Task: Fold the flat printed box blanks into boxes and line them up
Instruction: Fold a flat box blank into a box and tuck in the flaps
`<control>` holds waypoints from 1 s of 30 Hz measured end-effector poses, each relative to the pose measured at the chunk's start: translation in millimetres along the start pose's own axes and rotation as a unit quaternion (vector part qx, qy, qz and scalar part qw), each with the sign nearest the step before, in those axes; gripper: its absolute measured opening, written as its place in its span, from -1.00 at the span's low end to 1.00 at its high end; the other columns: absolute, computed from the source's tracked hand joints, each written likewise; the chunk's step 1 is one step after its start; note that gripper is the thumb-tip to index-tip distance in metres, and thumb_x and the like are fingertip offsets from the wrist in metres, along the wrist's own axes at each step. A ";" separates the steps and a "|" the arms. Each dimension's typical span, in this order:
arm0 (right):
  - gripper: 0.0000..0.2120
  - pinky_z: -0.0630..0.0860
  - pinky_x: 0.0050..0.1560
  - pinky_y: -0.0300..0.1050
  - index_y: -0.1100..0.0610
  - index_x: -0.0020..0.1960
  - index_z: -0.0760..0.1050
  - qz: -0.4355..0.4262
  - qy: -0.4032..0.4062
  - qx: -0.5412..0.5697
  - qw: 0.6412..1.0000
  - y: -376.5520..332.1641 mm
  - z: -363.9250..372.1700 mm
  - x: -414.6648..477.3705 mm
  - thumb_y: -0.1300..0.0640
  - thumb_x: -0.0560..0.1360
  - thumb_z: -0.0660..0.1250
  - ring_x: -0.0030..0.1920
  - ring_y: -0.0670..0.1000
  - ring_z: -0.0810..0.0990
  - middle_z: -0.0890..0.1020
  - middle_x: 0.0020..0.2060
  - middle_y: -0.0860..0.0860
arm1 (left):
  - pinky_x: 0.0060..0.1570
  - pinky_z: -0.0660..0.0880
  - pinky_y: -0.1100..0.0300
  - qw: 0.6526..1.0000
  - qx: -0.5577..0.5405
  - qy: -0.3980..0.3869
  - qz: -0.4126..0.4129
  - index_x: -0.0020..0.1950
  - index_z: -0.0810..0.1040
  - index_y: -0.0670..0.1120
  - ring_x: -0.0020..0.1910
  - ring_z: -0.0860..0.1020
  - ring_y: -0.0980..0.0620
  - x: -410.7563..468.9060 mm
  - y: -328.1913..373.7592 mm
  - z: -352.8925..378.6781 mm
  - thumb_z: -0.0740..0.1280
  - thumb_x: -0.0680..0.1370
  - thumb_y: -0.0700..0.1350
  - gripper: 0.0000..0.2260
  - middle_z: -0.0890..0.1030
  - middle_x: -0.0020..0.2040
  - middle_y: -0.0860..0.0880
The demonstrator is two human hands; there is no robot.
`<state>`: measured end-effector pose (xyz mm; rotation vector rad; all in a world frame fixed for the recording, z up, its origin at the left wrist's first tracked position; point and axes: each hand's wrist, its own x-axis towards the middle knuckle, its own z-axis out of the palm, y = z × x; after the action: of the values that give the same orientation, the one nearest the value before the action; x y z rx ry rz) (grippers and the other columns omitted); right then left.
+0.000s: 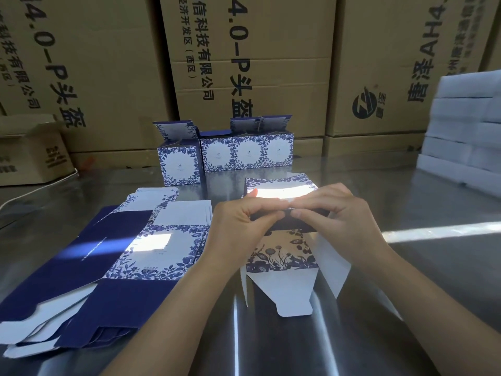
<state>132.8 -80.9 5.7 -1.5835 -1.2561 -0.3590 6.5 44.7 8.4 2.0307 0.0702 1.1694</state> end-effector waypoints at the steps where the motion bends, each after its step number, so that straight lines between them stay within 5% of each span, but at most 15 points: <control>1: -0.87 0.31 0.00 -0.48 -0.03 -0.07 0.68 0.002 0.000 0.001 1.000 0.1 -0.1 0.0 0.07 0.39 0.46 0.01 -0.22 0.47 0.66 -0.16 -0.23 | 0.18 0.49 0.20 1.000 -0.005 -0.004 -0.004 -0.06 0.67 0.08 -0.17 0.66 0.10 0.9 -0.7 -2.0 0.46 0.42 -0.28 -0.75 0.70 -0.17 0.09; 4: -0.87 0.35 -0.01 -0.48 -0.02 -0.07 0.68 0.019 0.004 0.023 1.000 0.3 -1.6 0.0 0.08 0.39 0.45 0.03 -0.19 0.50 0.67 -0.14 -0.20 | -0.07 0.54 0.33 1.000 -0.002 -0.006 -0.014 -0.08 0.66 0.14 -0.15 0.64 0.16 2.2 -2.8 -6.7 0.47 0.43 -0.26 -0.73 0.68 -0.15 0.24; 8: -0.86 0.43 -0.03 -0.45 0.02 -0.09 0.66 0.055 0.015 0.102 0.993 0.6 -5.3 -0.7 0.23 0.40 0.46 0.08 -0.09 0.56 0.67 -0.06 -0.08 | 0.14 0.49 0.27 0.999 0.015 0.023 -0.023 -0.10 0.63 0.17 -0.01 0.57 0.33 2.5 -4.7 -11.4 0.49 0.40 -0.23 -0.72 0.62 -0.10 0.31; 14: -0.76 0.44 0.00 -0.36 -0.07 -0.06 0.63 0.165 0.054 0.196 0.965 4.1 -6.7 2.5 0.28 0.49 0.35 0.03 -0.20 0.59 0.65 0.01 -0.17 | 0.15 0.51 0.12 0.996 0.050 0.050 -0.058 -0.12 0.59 0.22 0.03 0.51 0.36 3.9 -14.0 -19.1 0.47 0.43 -0.13 -0.78 0.59 -0.08 0.31; 17: -0.61 0.49 0.01 -0.23 -0.09 0.09 0.56 0.248 -0.022 0.072 0.966 23.6 -8.2 3.8 0.35 0.49 0.21 0.11 -0.10 0.56 0.62 0.10 -0.12 | 0.18 0.49 0.07 0.994 0.059 0.053 -0.073 -0.12 0.57 0.27 0.06 0.52 0.30 4.9 -18.9 -20.3 0.48 0.42 -0.11 -0.74 0.57 -0.04 0.30; 20: -0.51 0.49 -0.08 -0.20 0.01 0.26 0.50 0.263 -0.217 -0.046 0.939 38.3 -6.0 3.6 0.36 0.41 0.20 -0.01 -0.02 0.57 0.55 0.23 0.02 | 0.16 0.52 0.04 0.993 0.065 0.026 -0.097 -0.06 0.53 0.30 0.13 0.52 0.15 4.2 -23.3 -20.5 0.50 0.40 -0.07 -0.71 0.55 0.06 0.25; 22: -0.46 0.51 -0.21 -0.09 -0.16 0.12 0.56 0.252 -0.291 -0.026 0.923 36.2 -4.7 2.5 0.29 0.27 0.20 -0.13 0.04 0.61 0.61 0.11 0.01 | 0.11 0.55 0.12 0.991 0.073 0.021 -0.107 -0.01 0.51 0.26 0.10 0.52 0.14 3.9 -26.2 -19.9 0.50 0.40 -0.05 -0.71 0.54 0.08 0.20; 24: -0.51 0.47 -0.21 -0.14 -0.28 -0.04 0.59 0.245 -0.305 0.027 0.920 31.4 -4.0 2.2 0.25 0.25 0.21 -0.19 -0.09 0.56 0.67 -0.04 -0.01 | 0.08 0.57 0.05 0.990 0.069 0.030 -0.121 0.03 0.50 0.19 0.06 0.52 0.14 4.1 -27.9 -19.2 0.50 0.40 -0.05 -0.71 0.50 0.03 0.28; 30: -0.57 0.43 -0.10 -0.13 -0.27 0.02 0.58 0.253 -0.312 0.106 0.910 30.1 -0.8 2.1 0.08 0.22 0.31 -0.10 -0.08 0.54 0.68 -0.02 -0.03 | 0.06 0.56 0.15 0.988 0.099 0.047 -0.112 -0.01 0.49 0.18 -0.05 0.50 0.31 5.3 -29.3 -19.4 0.50 0.40 -0.05 -0.72 0.45 -0.06 0.35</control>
<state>159.4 -78.0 -8.3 -1.8194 -1.2227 0.6428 4.0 78.8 -1.4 2.0734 0.4674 1.1521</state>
